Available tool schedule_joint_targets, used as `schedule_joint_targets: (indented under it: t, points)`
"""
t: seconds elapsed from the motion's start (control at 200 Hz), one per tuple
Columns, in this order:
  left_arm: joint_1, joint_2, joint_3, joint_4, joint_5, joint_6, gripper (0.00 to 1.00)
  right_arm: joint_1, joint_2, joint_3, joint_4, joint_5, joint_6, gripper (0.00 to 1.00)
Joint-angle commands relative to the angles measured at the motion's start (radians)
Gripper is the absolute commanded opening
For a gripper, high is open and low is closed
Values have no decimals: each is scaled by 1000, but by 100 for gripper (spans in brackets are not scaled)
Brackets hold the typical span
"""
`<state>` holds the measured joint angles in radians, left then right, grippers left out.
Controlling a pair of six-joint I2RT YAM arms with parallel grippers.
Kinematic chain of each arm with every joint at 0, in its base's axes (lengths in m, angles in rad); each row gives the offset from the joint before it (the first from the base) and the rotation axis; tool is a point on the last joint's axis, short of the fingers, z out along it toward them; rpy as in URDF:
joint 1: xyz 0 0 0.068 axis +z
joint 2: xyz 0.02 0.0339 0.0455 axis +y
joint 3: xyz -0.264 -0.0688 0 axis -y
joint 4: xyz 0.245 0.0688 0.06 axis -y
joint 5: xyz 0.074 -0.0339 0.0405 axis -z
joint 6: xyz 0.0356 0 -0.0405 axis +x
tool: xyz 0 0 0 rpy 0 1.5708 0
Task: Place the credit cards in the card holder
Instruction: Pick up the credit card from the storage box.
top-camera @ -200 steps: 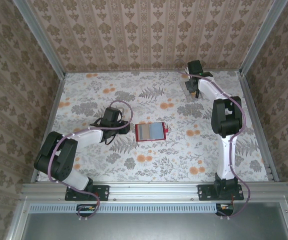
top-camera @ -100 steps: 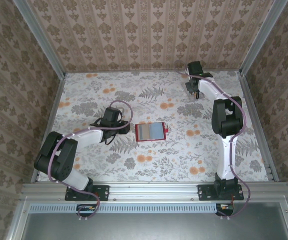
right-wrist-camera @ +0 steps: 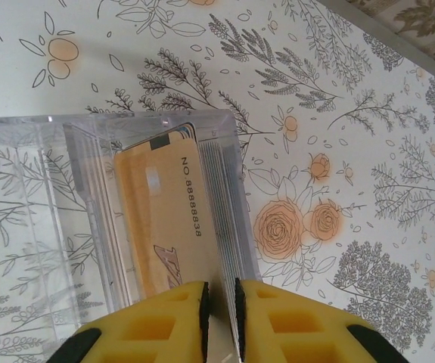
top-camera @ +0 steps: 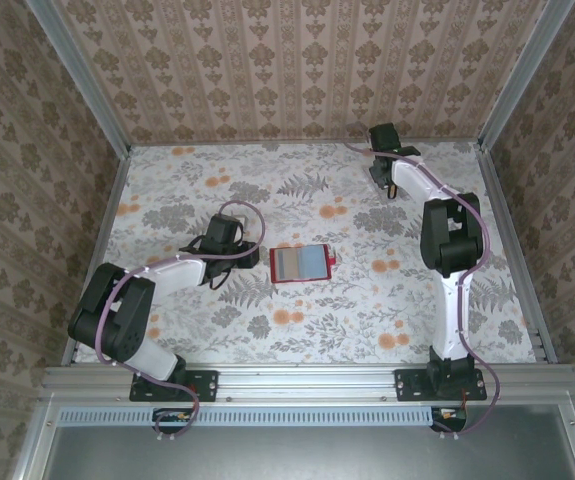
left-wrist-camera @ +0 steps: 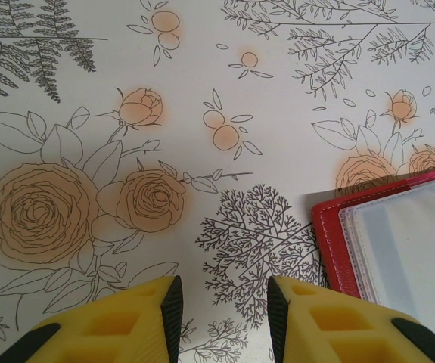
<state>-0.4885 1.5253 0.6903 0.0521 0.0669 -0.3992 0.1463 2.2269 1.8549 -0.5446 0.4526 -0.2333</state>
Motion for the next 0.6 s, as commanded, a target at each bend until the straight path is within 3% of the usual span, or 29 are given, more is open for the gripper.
schedule_joint_targets:
  t: [0.0,0.595]
  points:
    - [5,11,17,-6,-1,0,37,2,-27,-21,29,69,-24,20]
    - [3,19,30,-14,13,2,38,27,-42,-18,31,85,-58,4]
